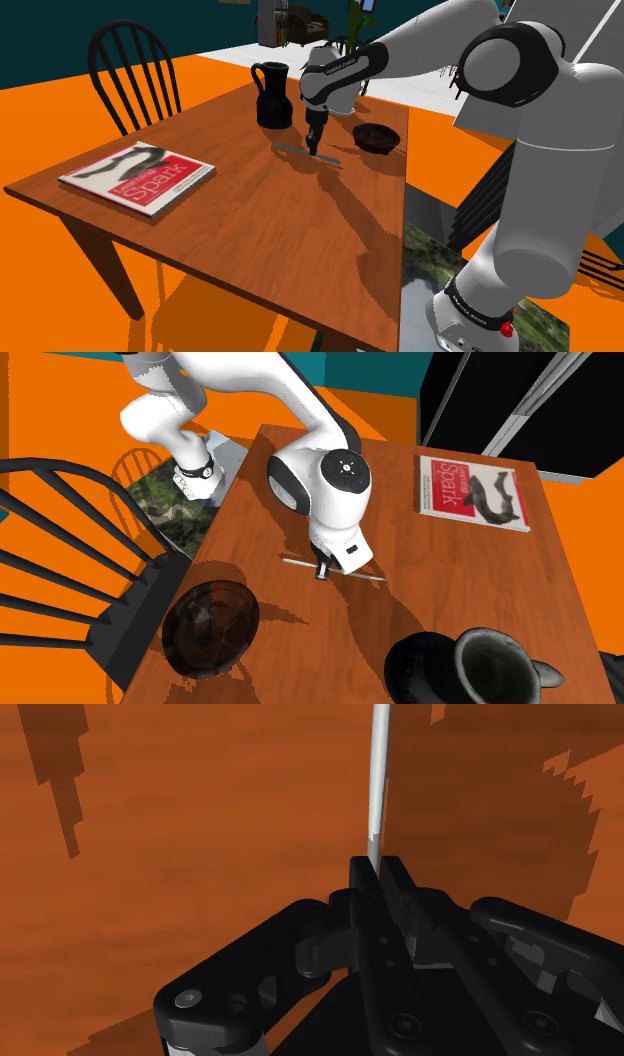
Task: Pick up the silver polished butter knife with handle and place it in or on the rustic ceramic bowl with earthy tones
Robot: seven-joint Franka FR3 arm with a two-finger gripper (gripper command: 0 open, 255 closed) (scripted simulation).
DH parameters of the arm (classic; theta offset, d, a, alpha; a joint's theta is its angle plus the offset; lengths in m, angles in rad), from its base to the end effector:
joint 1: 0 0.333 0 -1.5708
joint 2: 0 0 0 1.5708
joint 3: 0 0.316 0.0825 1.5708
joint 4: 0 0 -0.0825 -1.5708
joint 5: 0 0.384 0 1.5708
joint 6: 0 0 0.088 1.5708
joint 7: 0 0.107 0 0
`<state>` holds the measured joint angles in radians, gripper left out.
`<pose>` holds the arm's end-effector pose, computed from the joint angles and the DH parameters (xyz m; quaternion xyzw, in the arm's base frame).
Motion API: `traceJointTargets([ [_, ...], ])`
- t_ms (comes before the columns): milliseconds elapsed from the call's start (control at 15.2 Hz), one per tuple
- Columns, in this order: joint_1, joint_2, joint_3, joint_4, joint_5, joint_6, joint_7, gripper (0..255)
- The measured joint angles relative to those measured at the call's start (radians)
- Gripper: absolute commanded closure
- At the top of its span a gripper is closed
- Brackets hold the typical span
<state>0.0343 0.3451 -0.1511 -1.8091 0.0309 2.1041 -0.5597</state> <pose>0.6295 -0.0659 0.3507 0.9762 0.2153 -0.0258 0.0041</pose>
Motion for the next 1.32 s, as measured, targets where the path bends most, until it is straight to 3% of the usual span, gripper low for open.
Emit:
traceJointTargets([
  [1320,0.002,-0.084,-0.006,0.147,-0.014,-0.23,0.004,255],
])
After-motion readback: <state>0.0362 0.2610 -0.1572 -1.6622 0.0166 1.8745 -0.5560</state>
